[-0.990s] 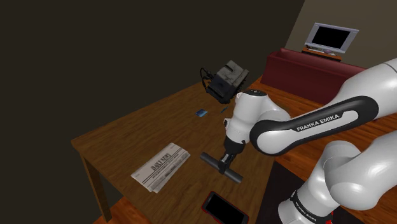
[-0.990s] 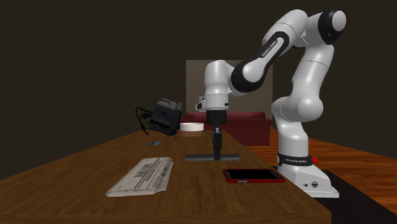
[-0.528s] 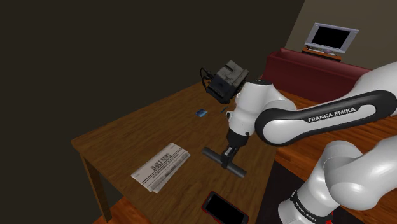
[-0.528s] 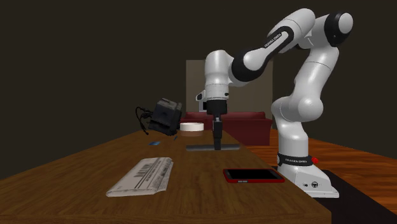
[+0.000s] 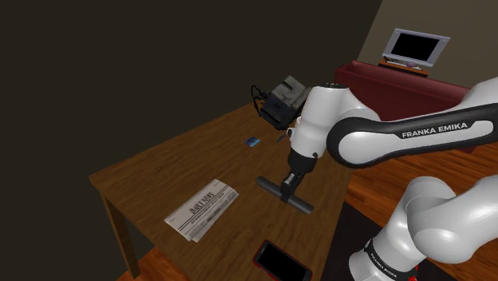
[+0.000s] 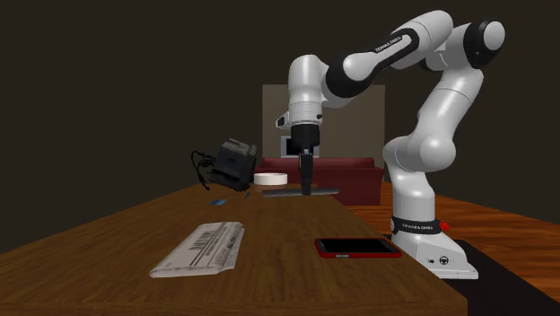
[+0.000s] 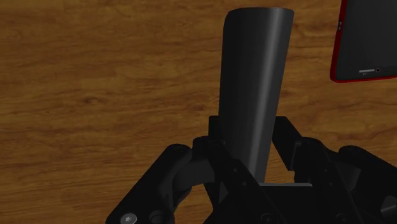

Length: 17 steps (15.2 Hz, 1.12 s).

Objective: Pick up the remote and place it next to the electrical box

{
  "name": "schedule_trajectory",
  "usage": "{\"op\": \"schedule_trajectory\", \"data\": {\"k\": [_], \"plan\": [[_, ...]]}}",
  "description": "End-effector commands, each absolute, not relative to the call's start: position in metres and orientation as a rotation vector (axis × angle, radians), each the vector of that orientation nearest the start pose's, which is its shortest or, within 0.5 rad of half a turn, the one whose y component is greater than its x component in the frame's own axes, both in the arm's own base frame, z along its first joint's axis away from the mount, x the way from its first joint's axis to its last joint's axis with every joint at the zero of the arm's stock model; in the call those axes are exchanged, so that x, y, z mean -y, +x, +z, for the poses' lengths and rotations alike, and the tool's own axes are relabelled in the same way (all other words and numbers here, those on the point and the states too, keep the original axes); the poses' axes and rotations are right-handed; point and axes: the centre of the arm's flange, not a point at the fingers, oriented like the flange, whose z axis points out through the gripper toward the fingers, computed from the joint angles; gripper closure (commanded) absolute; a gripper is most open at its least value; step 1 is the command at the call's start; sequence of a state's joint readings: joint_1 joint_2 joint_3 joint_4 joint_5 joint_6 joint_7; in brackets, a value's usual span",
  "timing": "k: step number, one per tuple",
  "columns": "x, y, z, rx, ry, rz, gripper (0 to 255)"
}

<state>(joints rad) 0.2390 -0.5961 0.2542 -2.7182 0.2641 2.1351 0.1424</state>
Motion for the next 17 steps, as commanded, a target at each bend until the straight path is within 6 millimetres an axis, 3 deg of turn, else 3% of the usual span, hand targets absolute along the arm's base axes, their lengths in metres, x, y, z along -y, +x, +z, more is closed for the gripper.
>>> {"op": "schedule_trajectory", "data": {"k": [1, 17], "plan": [[-0.173, 0.307, 0.410, 0.256, -3.051, 0.025, 255], [-0.173, 0.307, 0.494, 0.256, -3.051, 0.025, 255]]}}
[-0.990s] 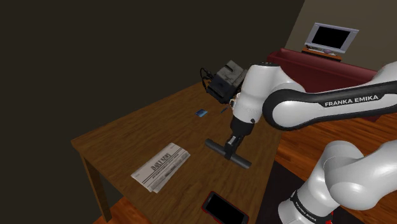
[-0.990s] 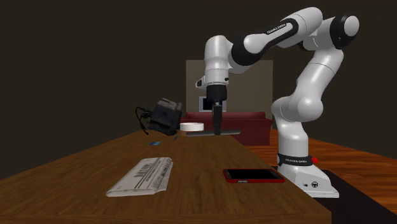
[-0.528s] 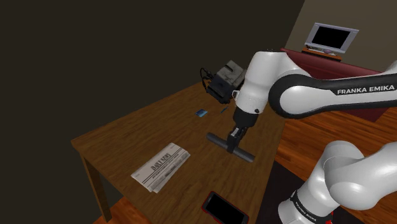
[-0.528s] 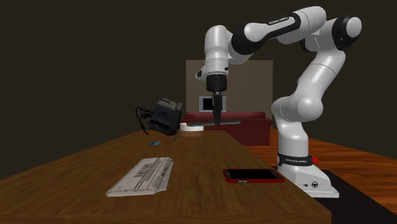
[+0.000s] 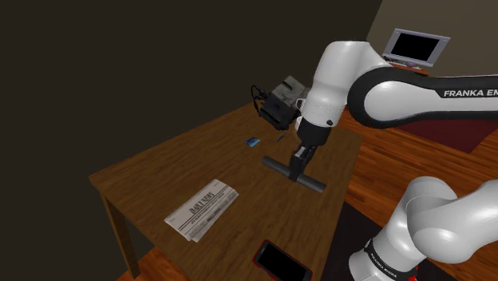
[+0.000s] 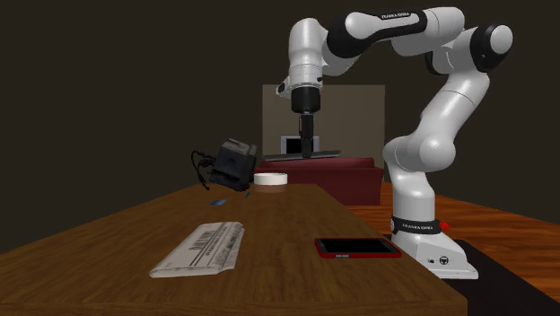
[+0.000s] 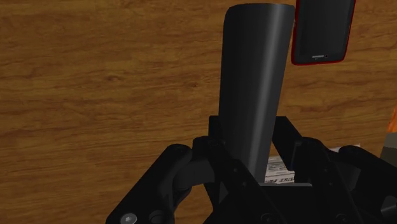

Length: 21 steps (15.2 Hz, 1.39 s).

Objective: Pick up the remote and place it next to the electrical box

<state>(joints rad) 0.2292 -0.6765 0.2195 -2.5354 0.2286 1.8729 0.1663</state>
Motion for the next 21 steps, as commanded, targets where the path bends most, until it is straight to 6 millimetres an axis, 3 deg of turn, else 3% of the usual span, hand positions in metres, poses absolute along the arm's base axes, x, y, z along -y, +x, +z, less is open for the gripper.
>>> {"op": "schedule_trajectory", "data": {"k": [1, 21], "plan": [[-0.173, 0.307, 0.499, 0.256, -3.051, 0.025, 255], [-0.173, 0.307, 0.605, 0.256, -3.051, 0.025, 255]]}}
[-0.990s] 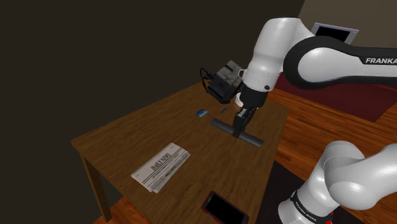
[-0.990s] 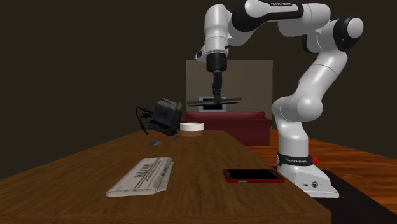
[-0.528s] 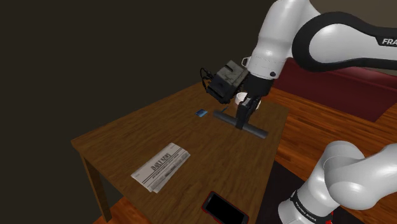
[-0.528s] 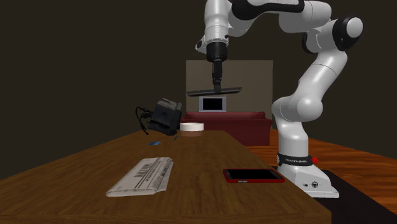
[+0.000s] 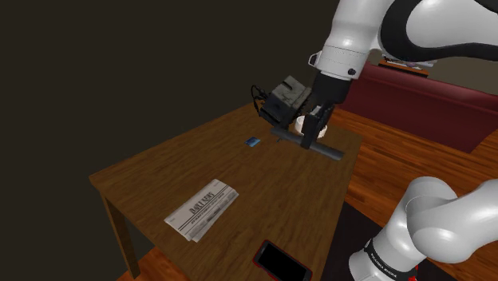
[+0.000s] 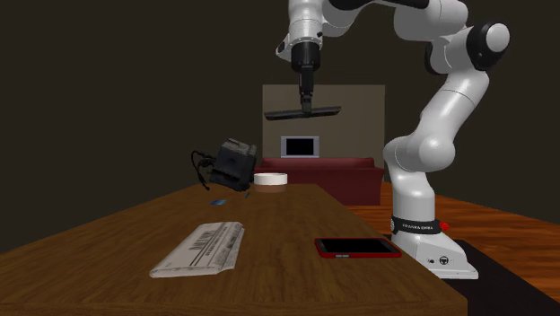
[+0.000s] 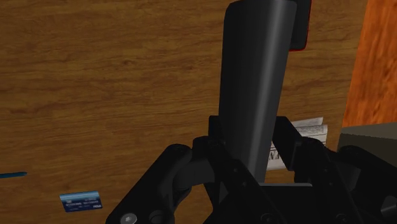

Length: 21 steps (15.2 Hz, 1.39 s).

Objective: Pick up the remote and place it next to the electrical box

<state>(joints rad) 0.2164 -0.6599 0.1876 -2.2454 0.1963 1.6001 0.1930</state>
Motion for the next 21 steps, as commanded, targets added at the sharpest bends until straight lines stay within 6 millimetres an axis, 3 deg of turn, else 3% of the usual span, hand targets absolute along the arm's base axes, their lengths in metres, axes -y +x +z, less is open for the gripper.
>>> {"op": "schedule_trajectory", "data": {"k": [1, 11, 21], "plan": [[-0.173, 0.307, 0.610, 0.256, -3.051, 0.025, 255], [-0.173, 0.307, 0.663, 0.256, -3.051, 0.025, 255], [-0.071, 0.391, 0.663, 0.256, -3.051, 0.025, 255]]}}
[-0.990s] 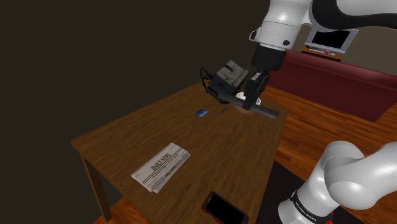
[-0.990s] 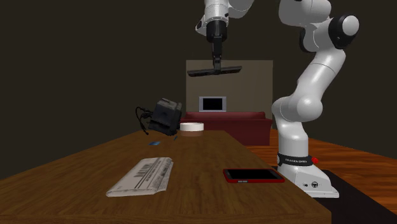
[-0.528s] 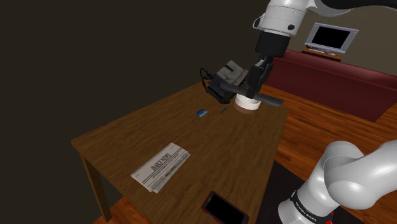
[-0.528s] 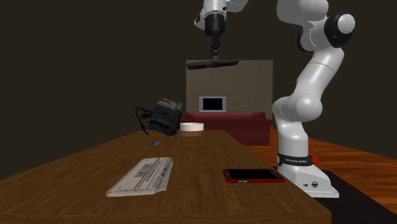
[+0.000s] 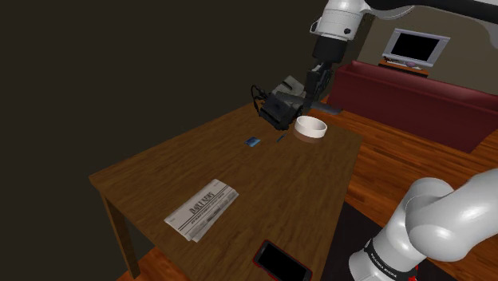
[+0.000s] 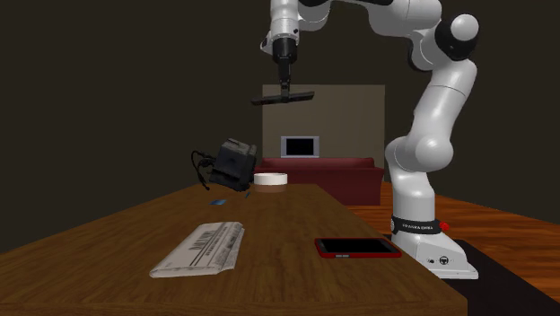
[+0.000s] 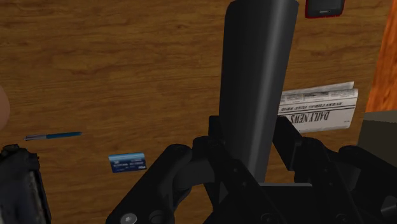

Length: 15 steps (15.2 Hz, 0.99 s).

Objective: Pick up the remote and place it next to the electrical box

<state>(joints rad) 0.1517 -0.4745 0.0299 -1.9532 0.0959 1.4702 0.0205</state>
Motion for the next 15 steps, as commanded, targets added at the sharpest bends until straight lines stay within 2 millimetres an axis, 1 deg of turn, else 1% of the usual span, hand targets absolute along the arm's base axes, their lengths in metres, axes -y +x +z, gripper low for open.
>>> {"op": "schedule_trajectory", "data": {"k": [1, 15], "plan": [[-0.061, 0.400, 0.663, 0.256, -3.051, 0.025, 255], [0.081, 0.518, 0.663, 0.256, -3.051, 0.025, 255]]}}
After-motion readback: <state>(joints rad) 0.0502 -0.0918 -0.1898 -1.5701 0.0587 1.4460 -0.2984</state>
